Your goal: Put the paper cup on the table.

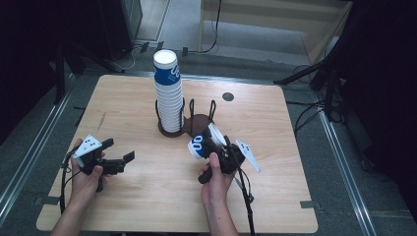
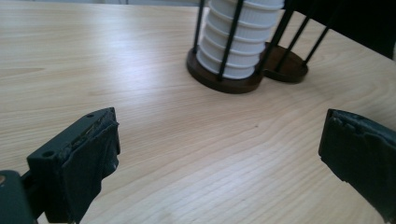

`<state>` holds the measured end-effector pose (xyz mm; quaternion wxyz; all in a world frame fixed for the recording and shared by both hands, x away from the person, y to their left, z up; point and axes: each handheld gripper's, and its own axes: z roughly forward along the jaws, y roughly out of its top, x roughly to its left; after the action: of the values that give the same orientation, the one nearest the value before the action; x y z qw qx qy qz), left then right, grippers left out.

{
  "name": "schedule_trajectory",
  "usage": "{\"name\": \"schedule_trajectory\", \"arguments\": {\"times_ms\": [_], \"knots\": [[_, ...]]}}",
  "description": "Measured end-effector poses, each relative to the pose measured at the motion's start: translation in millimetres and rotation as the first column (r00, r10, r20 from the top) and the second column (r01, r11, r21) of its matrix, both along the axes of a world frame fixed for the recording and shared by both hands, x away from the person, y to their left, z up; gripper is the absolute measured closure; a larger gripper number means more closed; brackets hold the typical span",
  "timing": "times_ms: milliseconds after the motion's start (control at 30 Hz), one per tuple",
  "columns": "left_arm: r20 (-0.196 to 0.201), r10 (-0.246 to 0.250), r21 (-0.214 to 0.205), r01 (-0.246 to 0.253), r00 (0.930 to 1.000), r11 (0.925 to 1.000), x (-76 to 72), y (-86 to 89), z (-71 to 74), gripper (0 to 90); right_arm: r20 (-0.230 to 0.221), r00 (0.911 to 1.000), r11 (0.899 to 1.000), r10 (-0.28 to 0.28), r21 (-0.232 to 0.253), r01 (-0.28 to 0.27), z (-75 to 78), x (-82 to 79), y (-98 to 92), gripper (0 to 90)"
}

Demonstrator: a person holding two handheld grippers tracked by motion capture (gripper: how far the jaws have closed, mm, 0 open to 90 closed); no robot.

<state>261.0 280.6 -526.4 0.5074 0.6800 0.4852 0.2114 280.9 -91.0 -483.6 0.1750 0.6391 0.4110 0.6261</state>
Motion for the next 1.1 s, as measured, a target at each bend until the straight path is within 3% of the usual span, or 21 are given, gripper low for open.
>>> {"name": "schedule_trajectory", "arguments": {"times_ms": [133, 233, 333, 700, 900, 967, 1100], "knots": [[-0.005, 0.022, 0.008, -0.022, 0.9998, 0.9997, -0.5, 6.7, -5.1, 0.0, 0.039, 0.9992, 0.996, -0.002, -0.091, 0.006, 0.3, 1.0, 0.8, 14.4], [-0.011, 0.030, 0.014, -0.030, 0.9995, 0.9994, -0.3, 9.2, -7.7, 0.0, 0.068, 0.9977, 0.983, -0.001, -0.181, 0.013, 0.0, 1.3, 1.9, 14.4], [-0.008, 0.046, -0.001, -0.046, 0.9989, 0.9989, -0.2, 12.1, -12.4, 0.0, 0.101, 0.9948, 0.971, -0.012, -0.237, 0.036, 1.3, 1.5, 0.4, 14.3], [0.006, 0.094, 0.010, -0.094, 0.9956, 0.9955, -0.8, 16.5, -20.3, 0.0, 0.163, 0.9864, 0.947, -0.019, -0.313, 0.070, 6.1, 5.4, -17.4, 14.2], [0.003, 0.091, 0.025, -0.091, 0.9959, 0.9955, -0.2, 14.9, -22.8, 0.0, 0.176, 0.9838, 0.934, -0.033, -0.344, 0.093, 6.6, 8.4, -25.7, 14.2], [0.004, 0.085, 0.042, -0.085, 0.9964, 0.9955, -0.5, 12.1, -23.6, 0.0, 0.183, 0.9824, 0.925, -0.036, -0.365, 0.102, 7.3, 10.4, -29.5, 14.1], [0.004, 0.085, 0.038, -0.085, 0.9963, 0.9956, -0.9, 12.2, -23.7, 0.0, 0.196, 0.9795, 0.915, -0.044, -0.387, 0.119, 9.2, 13.3, -33.9, 14.0]]}}
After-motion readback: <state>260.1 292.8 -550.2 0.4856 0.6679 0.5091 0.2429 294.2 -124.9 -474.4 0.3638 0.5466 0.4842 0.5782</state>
